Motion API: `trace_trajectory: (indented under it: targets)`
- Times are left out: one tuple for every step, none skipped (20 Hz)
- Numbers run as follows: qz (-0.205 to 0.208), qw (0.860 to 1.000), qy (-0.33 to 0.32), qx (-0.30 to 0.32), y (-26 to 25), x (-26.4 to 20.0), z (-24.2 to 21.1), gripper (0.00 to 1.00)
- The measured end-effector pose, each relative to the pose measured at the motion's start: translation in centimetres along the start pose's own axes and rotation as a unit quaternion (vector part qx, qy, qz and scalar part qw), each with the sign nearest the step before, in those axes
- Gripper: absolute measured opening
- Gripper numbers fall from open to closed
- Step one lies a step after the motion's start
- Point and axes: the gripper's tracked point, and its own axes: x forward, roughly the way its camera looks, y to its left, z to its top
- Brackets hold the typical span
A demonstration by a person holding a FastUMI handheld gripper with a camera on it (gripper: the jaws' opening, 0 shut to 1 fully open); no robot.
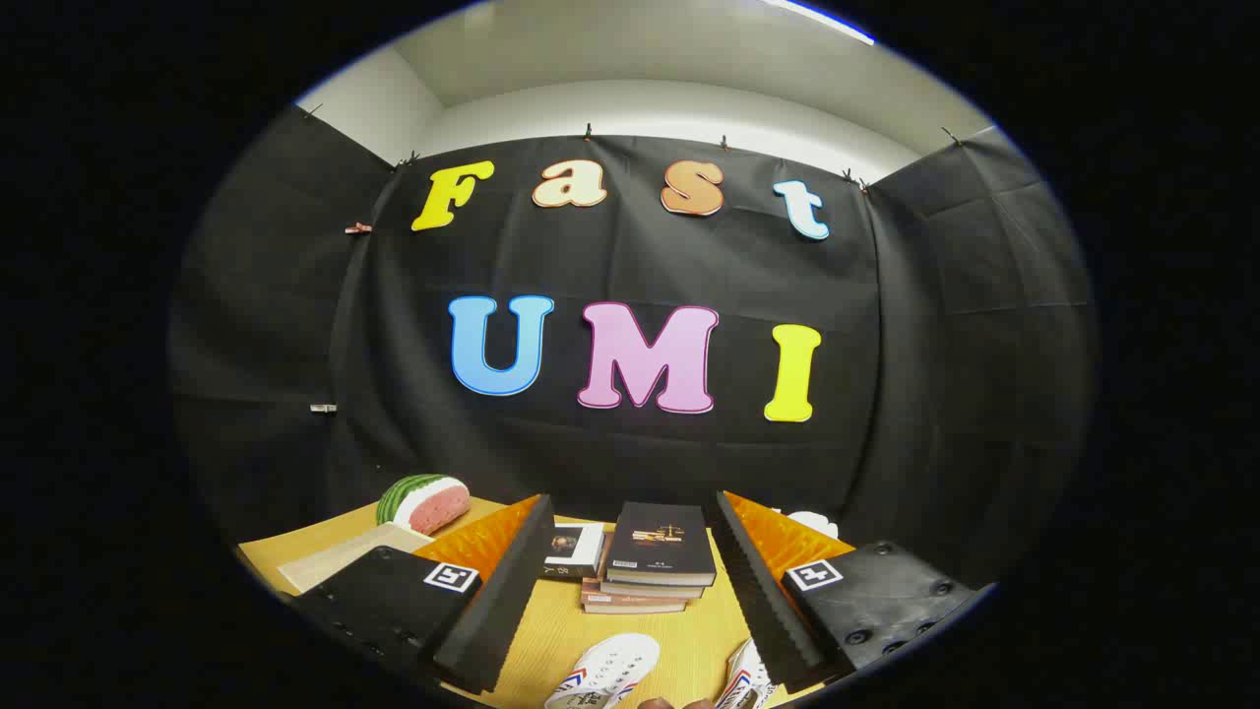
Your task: Open the storage box then place both shoes into the box .Put the left shoe in first, then the right shoe, with the right side of both shoes facing outward in a uniform manner.
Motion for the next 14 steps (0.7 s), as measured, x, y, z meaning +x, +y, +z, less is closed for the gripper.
trace_trajectory:
  targets:
    - [-0.002,1.000,0.003,0.001,-0.3,-0.1,-0.2,0.97]
    - [-0.003,1.000,0.006,0.004,-0.3,-0.2,-0.3,0.97]
    - [-0.006,1.000,0.009,0.005,-0.4,-0.3,-0.5,0.97]
    - [-0.006,1.000,0.011,0.007,-0.5,-0.4,-0.6,0.97]
    - [-0.008,1.000,0.012,0.009,-0.6,-0.4,-0.7,0.97]
    - [-0.010,1.000,0.013,0.009,-0.8,-0.4,-0.8,0.97]
    - [-0.011,1.000,0.015,0.008,-0.8,-0.4,-1.0,0.97]
    - [-0.011,1.000,0.016,0.008,-0.8,-0.5,-1.0,0.97]
    - [-0.011,1.000,0.017,0.007,-0.8,-0.4,-1.0,0.97]
    - [-0.010,1.000,0.018,0.007,-0.7,-0.5,-1.1,0.97]
    - [-0.009,1.000,0.020,0.006,-0.7,-0.5,-1.2,0.97]
    - [-0.008,1.000,0.020,0.004,-0.6,-0.6,-1.3,0.97]
    - [-0.007,1.000,0.020,0.003,-0.6,-0.5,-1.3,0.97]
    - [-0.007,1.000,0.021,0.002,-0.5,-0.5,-1.3,0.97]
